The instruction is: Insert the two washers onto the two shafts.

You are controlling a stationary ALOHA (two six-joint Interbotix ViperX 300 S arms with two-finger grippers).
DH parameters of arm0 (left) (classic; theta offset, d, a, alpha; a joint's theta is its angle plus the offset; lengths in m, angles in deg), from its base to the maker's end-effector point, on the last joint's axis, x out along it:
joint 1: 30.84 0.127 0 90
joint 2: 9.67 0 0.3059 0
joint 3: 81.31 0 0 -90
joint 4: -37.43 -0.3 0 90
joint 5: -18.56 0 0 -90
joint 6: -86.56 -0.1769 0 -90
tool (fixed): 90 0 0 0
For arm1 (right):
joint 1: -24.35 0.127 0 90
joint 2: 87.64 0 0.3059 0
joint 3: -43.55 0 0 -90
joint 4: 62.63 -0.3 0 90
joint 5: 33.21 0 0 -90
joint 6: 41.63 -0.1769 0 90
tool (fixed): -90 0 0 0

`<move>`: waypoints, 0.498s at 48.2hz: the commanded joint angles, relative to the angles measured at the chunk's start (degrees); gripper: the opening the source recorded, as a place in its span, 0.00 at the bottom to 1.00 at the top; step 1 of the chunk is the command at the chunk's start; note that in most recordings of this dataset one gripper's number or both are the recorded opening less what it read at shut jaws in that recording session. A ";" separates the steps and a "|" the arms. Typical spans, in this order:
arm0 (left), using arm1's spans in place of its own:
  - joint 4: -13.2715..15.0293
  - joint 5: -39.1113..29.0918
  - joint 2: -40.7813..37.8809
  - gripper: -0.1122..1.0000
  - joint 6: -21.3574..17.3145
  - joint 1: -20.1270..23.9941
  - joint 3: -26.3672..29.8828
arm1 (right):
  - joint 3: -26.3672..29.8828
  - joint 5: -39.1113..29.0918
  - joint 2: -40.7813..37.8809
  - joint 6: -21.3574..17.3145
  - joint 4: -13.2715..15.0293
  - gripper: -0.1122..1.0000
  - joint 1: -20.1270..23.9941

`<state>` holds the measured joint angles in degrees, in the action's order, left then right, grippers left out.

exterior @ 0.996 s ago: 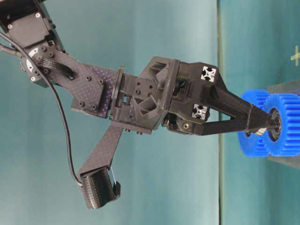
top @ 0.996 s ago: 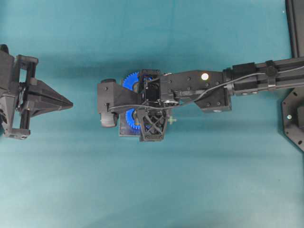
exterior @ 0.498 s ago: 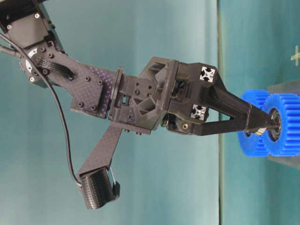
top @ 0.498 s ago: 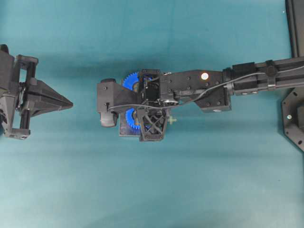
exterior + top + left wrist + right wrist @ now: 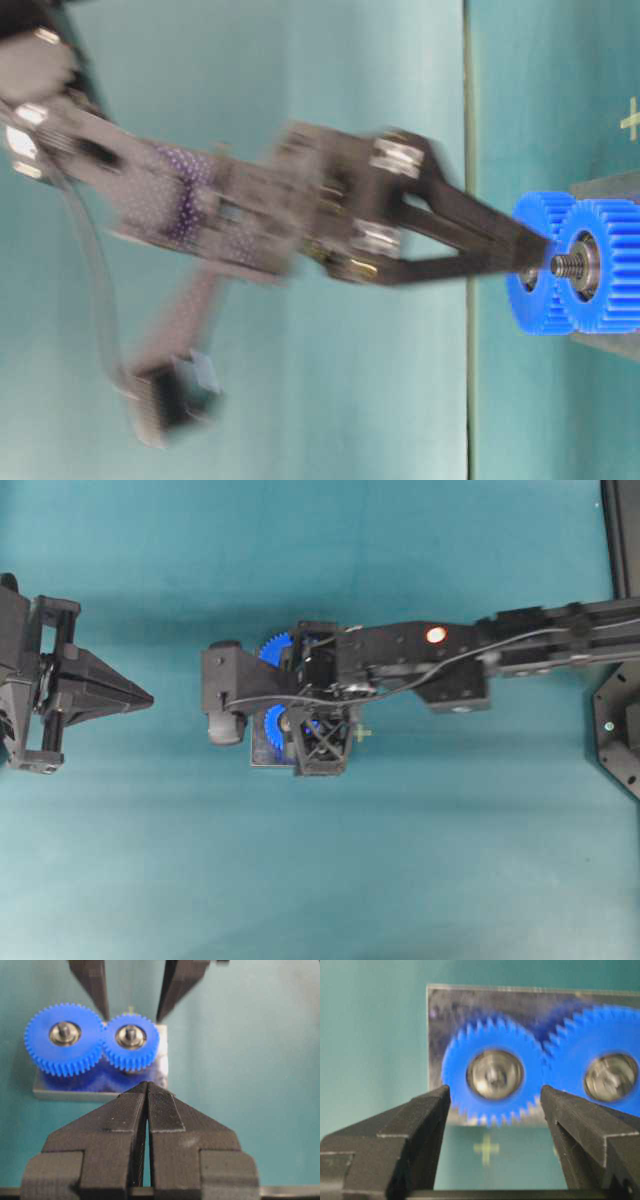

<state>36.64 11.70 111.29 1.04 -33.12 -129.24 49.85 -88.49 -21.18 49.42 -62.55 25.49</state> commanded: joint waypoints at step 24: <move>-0.18 0.88 0.18 0.10 -0.44 -0.09 0.44 | -13.97 6.15 18.72 -1.93 0.18 0.43 -1.67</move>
<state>36.64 12.14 111.38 0.78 -33.12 -129.24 37.11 -84.71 -5.44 48.02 -62.37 23.82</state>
